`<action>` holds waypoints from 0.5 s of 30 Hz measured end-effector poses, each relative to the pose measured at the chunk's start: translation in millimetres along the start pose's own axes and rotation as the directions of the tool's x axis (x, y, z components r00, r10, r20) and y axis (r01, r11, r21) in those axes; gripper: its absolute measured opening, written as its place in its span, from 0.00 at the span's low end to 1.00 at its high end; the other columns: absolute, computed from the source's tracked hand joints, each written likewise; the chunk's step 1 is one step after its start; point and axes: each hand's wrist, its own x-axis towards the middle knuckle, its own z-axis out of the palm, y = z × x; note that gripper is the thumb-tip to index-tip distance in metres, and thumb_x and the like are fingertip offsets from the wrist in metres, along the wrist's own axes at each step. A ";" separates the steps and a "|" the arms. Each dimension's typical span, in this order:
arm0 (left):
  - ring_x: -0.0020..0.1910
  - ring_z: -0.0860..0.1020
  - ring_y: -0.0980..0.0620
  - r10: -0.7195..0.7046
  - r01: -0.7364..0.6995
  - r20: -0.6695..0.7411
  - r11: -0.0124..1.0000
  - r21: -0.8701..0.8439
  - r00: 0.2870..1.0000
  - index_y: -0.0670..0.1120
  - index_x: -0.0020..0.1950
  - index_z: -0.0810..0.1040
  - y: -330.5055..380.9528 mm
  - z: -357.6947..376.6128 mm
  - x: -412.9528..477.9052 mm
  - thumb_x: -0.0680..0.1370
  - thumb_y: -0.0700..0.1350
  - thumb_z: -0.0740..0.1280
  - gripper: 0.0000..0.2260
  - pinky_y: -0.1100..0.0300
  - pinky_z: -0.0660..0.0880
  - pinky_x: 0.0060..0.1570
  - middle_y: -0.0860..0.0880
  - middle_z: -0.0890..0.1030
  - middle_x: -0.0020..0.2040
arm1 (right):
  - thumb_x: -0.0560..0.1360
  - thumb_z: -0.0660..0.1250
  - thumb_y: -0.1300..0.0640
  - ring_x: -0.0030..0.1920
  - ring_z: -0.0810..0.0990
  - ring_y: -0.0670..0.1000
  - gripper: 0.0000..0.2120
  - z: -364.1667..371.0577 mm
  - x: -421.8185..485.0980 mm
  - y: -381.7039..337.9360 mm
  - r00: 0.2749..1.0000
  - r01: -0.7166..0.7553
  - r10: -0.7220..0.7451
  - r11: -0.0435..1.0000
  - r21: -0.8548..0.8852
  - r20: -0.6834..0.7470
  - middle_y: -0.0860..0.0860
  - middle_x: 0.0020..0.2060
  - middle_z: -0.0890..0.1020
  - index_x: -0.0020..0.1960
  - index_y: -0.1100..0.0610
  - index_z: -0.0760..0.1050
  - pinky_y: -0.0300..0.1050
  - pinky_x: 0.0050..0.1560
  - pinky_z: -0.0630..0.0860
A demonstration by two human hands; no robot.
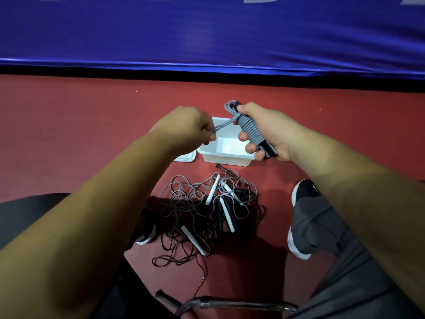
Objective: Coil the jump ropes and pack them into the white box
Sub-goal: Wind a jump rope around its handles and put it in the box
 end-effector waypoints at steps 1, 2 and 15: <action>0.42 0.80 0.50 -0.009 0.008 0.016 0.998 0.063 1.000 0.52 0.44 0.80 -0.3 2.5 -0.2 0.82 0.52 0.69 0.09 0.56 0.71 0.40 0.55 0.82 0.39 | 0.81 0.65 0.37 0.27 0.74 0.52 0.19 -0.2 -0.3 -0.3 1.000 0.007 -0.007 1.000 -0.010 -0.001 0.53 0.39 0.79 0.55 0.52 0.80 0.40 0.29 0.67; 0.43 0.79 0.46 -0.019 0.016 0.022 0.993 0.117 1.000 0.51 0.45 0.80 -0.3 4.3 -0.3 0.84 0.54 0.66 0.11 0.53 0.75 0.42 0.51 0.83 0.41 | 0.81 0.65 0.36 0.27 0.74 0.52 0.19 -0.4 -0.1 -0.5 1.000 0.013 -0.013 1.000 -0.015 0.000 0.53 0.39 0.79 0.56 0.52 0.80 0.41 0.29 0.67; 0.29 0.74 0.61 -0.121 0.139 0.088 0.961 -0.239 0.989 0.46 0.52 0.76 7.9 1.2 -6.8 0.88 0.56 0.55 0.17 0.58 0.68 0.35 0.51 0.88 0.37 | 0.81 0.64 0.35 0.26 0.73 0.52 0.22 -1.2 1.3 -4.0 1.000 0.016 -0.016 0.999 0.049 -0.007 0.52 0.35 0.77 0.56 0.53 0.79 0.41 0.28 0.69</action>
